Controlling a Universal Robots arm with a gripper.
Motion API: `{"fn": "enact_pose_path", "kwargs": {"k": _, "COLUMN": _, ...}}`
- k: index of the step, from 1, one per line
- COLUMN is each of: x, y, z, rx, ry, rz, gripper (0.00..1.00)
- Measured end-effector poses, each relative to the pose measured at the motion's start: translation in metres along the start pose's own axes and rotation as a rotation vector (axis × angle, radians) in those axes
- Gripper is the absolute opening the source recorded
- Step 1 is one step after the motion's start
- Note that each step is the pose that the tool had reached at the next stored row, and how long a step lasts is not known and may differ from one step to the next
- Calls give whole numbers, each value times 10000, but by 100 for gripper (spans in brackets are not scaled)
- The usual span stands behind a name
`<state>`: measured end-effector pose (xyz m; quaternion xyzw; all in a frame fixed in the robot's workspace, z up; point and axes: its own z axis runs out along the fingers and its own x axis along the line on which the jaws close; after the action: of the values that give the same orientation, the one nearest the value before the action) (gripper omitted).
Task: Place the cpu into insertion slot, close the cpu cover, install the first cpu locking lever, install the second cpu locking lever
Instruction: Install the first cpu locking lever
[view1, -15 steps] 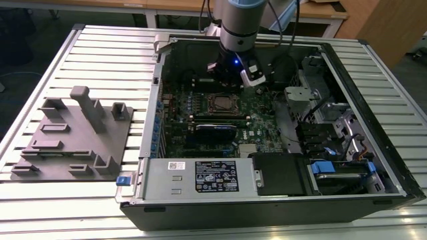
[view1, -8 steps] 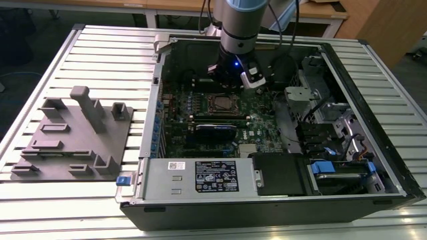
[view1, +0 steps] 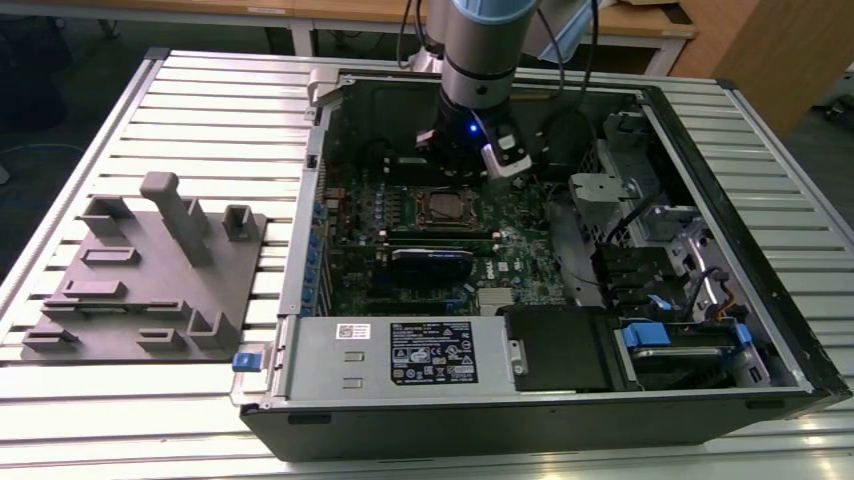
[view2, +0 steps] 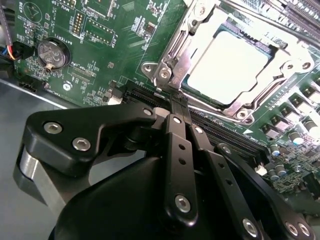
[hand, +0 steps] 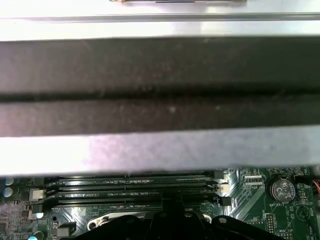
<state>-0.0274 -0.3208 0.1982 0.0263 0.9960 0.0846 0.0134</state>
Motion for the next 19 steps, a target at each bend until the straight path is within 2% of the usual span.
{"fn": "enact_pose_path", "kwargs": {"k": 8, "x": -1, "y": 1, "z": -5, "rx": 10, "ry": 0, "rz": -1, "gripper": 11}}
{"fn": "enact_pose_path", "kwargs": {"k": 11, "x": -3, "y": -1, "z": 6, "rx": 38, "ry": -2, "rz": -1, "gripper": 11}}
{"fn": "enact_pose_path", "kwargs": {"k": 15, "x": -4, "y": -1, "z": 7, "rx": 128, "ry": -6, "rz": -4, "gripper": 11}}
{"fn": "enact_pose_path", "kwargs": {"k": 19, "x": -4, "y": -1, "z": 7, "rx": 144, "ry": -7, "rz": -5, "gripper": 11}}
